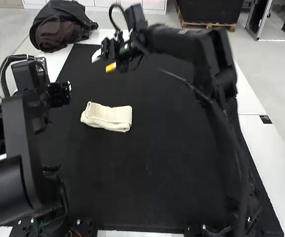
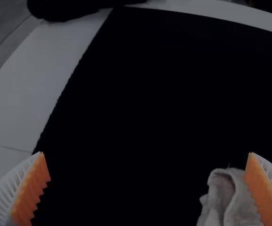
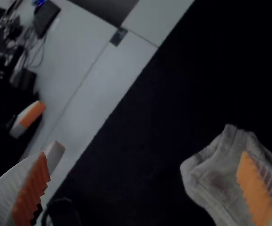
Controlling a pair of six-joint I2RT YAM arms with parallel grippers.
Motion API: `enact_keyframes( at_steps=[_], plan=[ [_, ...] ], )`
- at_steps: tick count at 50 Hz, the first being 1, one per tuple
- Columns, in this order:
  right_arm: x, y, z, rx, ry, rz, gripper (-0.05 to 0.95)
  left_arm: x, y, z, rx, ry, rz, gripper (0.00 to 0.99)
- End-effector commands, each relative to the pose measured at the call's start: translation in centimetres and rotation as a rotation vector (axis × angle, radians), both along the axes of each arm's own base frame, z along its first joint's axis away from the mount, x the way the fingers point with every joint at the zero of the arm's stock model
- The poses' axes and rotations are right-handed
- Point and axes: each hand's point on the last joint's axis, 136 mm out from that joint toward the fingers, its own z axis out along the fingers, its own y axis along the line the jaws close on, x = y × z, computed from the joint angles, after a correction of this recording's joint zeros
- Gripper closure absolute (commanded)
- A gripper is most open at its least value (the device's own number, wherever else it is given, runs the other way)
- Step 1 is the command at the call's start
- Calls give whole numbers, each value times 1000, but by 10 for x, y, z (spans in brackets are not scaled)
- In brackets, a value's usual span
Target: Fold the towel.
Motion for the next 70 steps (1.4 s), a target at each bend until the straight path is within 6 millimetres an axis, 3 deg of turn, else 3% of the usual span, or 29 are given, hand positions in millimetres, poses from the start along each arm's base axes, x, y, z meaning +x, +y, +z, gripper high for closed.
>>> enact_keyframes(
  at_steps=[1, 8, 17, 23, 31, 38, 48, 54, 70],
  plan=[
    [18, -39, 67, -5, -216, -81, -21, 5, 1, 54, 42, -115, -9, 28],
    [11, -77, 118, 20, -289, -157, -21, 3, -10, 98, 57, -189, -30, 28],
    [-14, -130, 178, 65, -384, -241, -21, 0, -34, 142, 40, -253, -85, 28],
    [-28, -186, 218, 82, -484, -348, -21, -9, -53, 171, 29, -306, -122, 28],
    [-50, -259, 261, 149, -591, -493, -21, -25, -74, 194, 16, -356, -160, 28],
    [-91, -315, 297, 255, -712, -619, -21, -43, -88, 206, 16, -399, -178, 28],
    [-164, -373, 307, 344, -931, -763, -21, -81, -99, 237, 55, -543, -177, 28],
    [-212, -390, 299, 399, -1032, -806, -21, -110, -105, 250, 81, -645, -183, 28],
    [-308, -431, 277, 452, -1323, -998, -21, -171, -108, 257, 138, -868, -138, 28]
  ],
)
